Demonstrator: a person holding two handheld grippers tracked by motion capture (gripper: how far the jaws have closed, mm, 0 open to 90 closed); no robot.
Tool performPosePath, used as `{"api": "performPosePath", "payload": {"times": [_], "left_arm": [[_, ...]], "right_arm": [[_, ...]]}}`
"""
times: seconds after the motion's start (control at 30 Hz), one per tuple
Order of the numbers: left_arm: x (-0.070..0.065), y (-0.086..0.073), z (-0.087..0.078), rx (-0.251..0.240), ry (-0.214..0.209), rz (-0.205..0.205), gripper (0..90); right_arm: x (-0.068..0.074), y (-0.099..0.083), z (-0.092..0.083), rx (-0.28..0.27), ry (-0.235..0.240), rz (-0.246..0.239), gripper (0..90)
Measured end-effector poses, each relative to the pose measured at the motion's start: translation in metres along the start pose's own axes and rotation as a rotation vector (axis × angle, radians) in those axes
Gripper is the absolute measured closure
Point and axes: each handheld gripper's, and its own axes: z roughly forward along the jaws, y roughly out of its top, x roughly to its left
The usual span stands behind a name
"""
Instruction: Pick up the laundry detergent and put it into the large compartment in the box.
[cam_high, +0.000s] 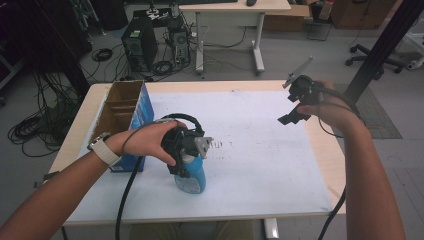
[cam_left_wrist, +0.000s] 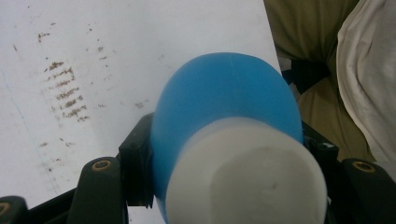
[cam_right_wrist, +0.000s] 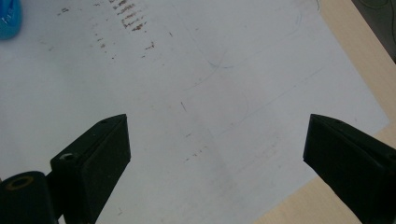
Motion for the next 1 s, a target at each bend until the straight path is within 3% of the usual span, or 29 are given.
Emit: {"api": "performPosePath", "payload": {"times": [0.5, 1.0], "left_arm": [[-0.006, 0.008, -0.012, 0.037, 0.039, -0.038, 37.5], [-0.012, 0.014, -0.032, 0.009, 0.059, -0.099, 37.4]], "right_arm": [[0.002, 0.0, -0.001, -0.009, -0.001, -0.004, 7.5], [0.005, 0.001, -0.003, -0.021, -0.001, -0.011, 7.5]]}}
